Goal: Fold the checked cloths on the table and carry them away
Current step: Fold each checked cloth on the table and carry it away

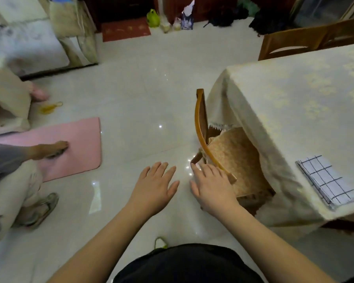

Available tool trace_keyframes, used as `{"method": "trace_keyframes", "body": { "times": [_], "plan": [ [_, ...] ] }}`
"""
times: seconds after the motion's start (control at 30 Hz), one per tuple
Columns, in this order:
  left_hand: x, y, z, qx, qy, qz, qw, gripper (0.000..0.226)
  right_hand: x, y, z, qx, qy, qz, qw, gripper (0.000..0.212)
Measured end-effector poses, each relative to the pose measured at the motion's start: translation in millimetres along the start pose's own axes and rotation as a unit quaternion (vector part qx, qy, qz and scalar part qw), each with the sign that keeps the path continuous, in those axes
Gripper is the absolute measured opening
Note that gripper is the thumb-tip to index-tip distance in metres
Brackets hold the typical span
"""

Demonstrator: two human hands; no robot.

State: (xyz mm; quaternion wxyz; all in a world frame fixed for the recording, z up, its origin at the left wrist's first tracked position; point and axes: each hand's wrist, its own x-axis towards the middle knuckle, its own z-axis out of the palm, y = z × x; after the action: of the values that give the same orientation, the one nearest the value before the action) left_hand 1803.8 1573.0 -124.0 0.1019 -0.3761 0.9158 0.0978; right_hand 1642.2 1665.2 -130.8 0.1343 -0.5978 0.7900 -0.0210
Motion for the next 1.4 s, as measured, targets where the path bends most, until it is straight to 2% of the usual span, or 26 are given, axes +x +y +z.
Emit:
{"method": "trace_keyframes", "body": {
  "times": [0.17, 0.33, 0.5, 0.87, 1.07, 1.2, 1.4],
  "plan": [
    [-2, -57, -1, -0.004, 0.004, -0.027, 1.000, 0.079, 34, -53, 6, -0.019, -0.021, -0.028, 0.999, 0.055],
    [10, -88, -1, -0.016, 0.010, -0.033, 0.999, 0.088, 59, -71, 8, -0.035, -0.033, -0.041, 0.998, 0.055],
    [46, -99, -1, -0.020, 0.007, -0.032, 0.999, 0.083, 92, -59, 7, -0.058, -0.024, -0.028, 0.998, 0.065],
    [174, -110, -35, -0.005, -0.005, -0.013, 1.000, 0.084, 199, -9, -14, -0.036, 0.002, 0.006, 0.999, 0.057],
    [228, -121, -48, -0.003, -0.022, 0.016, 1.000, 0.076, 246, 1, -22, -0.034, 0.005, 0.017, 0.999, 0.053],
    [268, -139, -57, 0.004, -0.040, 0.049, 0.998, 0.086, 280, 0, -24, -0.016, 0.008, 0.054, 0.998, 0.054],
    [340, -186, -71, 0.014, -0.051, 0.117, 0.992, 0.086, 344, -10, -25, -0.018, 0.016, 0.114, 0.993, 0.053]
  ]
}}
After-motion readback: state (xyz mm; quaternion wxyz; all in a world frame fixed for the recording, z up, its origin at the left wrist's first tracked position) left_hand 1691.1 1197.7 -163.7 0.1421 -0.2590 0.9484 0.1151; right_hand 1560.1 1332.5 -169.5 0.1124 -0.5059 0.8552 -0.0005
